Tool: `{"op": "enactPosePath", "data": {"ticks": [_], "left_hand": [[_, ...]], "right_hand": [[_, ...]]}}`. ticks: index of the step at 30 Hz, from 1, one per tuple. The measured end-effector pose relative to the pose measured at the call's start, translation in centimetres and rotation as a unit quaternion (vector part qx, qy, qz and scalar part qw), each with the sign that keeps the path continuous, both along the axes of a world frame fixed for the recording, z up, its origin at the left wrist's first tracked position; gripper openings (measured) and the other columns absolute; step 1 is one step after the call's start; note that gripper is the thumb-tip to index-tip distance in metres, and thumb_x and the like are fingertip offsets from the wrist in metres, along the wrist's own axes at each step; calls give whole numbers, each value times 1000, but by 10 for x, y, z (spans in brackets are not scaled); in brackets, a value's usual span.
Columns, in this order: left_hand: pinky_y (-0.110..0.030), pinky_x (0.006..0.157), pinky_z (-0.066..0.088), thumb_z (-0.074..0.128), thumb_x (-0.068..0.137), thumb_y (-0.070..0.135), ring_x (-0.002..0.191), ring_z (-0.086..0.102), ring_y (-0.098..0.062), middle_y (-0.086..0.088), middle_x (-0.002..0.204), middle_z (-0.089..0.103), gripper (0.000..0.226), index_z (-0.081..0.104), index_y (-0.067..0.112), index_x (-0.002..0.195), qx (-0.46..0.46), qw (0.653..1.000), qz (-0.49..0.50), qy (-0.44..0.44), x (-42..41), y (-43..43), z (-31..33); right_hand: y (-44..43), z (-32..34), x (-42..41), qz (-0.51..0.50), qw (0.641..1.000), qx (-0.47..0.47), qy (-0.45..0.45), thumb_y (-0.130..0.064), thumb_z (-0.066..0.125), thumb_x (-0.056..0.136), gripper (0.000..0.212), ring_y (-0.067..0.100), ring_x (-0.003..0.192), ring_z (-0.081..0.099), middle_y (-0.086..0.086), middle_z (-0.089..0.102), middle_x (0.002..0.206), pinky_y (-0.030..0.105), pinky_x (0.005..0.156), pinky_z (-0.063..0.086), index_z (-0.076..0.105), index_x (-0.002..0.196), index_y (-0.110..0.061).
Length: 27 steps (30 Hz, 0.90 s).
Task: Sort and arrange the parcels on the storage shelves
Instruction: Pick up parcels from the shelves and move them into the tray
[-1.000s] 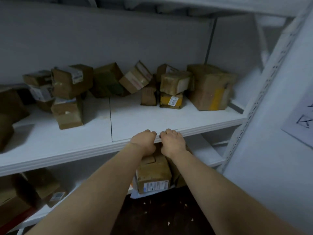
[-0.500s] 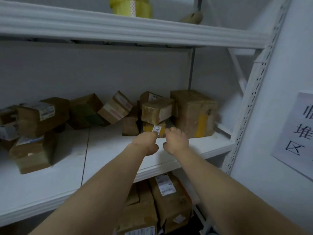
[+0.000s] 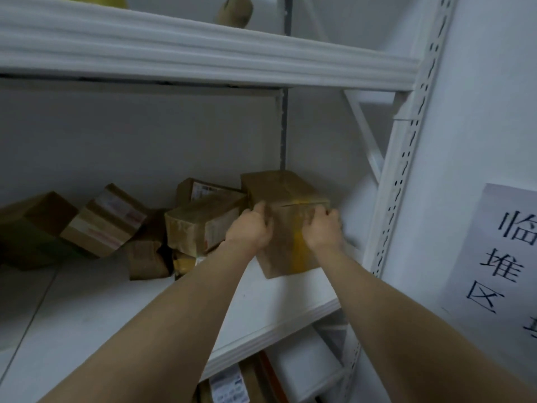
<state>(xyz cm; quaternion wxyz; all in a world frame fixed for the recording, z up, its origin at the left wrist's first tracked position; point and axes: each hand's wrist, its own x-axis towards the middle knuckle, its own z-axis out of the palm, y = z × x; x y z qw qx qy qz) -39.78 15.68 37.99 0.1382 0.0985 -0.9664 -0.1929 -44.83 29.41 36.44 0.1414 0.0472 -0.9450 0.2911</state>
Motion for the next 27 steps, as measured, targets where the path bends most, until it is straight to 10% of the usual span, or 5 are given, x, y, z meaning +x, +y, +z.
{"op": "enactPosePath", "data": {"ticks": [10, 15, 27], "left_hand": [[-32, 91, 42, 38, 99, 47, 117, 52, -36, -20, 126, 56, 59, 52, -5, 124, 266, 959, 99, -17, -61, -2, 7], [-39, 98, 48, 50, 93, 47, 111, 57, -34, -17, 123, 60, 57, 55, 1, 127, 400, 912, 89, 1, -71, -7, -1], [-36, 93, 48, 49, 93, 47, 107, 59, -33, -16, 119, 60, 55, 55, 2, 124, 399, 915, 64, 2, -22, 12, 3]], "right_hand": [[7, 11, -82, -45, 943, -300, -139, -47, 38, 100, 64, 37, 134, 39, 18, 39, 148, 41, 107, 34, 31, 146, -3], [6, 6, -90, -23, 933, -324, -153, -45, 41, 100, 58, 33, 131, 44, 15, 44, 145, 36, 105, 36, 41, 143, -6], [23, 19, -9, -113, 943, -299, -95, -49, 34, 97, 52, 38, 114, 53, 15, 58, 125, 51, 101, 41, 50, 127, -10]]}}
